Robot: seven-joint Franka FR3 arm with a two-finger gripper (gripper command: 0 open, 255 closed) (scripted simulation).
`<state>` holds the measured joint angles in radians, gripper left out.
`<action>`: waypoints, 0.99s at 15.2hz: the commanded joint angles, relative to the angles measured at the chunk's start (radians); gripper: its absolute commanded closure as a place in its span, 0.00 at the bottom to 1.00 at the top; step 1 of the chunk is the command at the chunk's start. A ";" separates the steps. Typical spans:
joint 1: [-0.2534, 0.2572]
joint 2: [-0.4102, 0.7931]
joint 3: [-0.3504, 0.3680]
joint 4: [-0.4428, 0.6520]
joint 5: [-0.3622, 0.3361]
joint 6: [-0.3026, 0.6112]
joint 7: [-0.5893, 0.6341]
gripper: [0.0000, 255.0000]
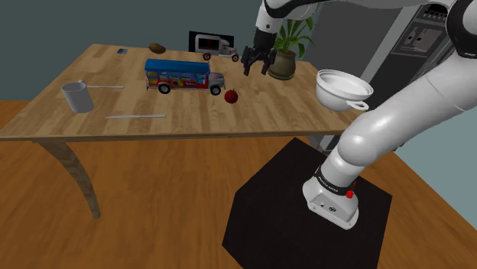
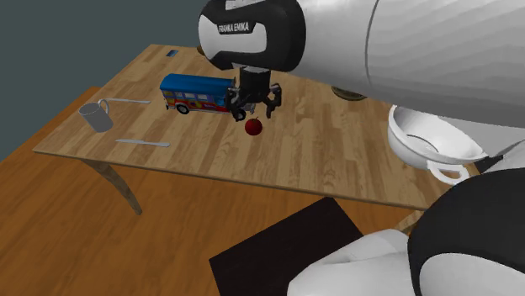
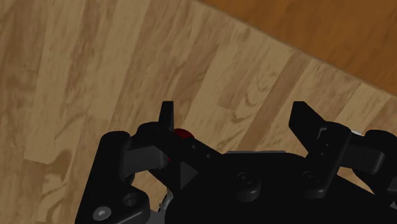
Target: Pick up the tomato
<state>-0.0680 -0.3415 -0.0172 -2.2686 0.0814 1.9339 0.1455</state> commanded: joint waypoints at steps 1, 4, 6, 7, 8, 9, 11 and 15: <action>-0.008 0.080 -0.012 0.047 0.006 0.024 -0.003 0.00; -0.017 0.200 -0.026 0.119 0.020 0.058 -0.005 0.00; -0.023 0.279 -0.035 0.172 0.031 0.074 -0.007 0.00; -0.026 0.319 -0.039 0.201 0.038 0.081 -0.008 0.00; -0.030 0.359 -0.043 0.230 0.044 0.086 -0.009 0.00; -0.034 0.399 -0.047 0.261 0.051 0.090 -0.010 0.00; -0.042 0.479 -0.053 0.326 0.065 0.095 -0.012 0.00; -0.063 0.641 -0.063 0.471 0.095 0.091 -0.014 0.00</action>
<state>-0.1252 0.2596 -0.0779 -1.8295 0.1680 2.0225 0.1322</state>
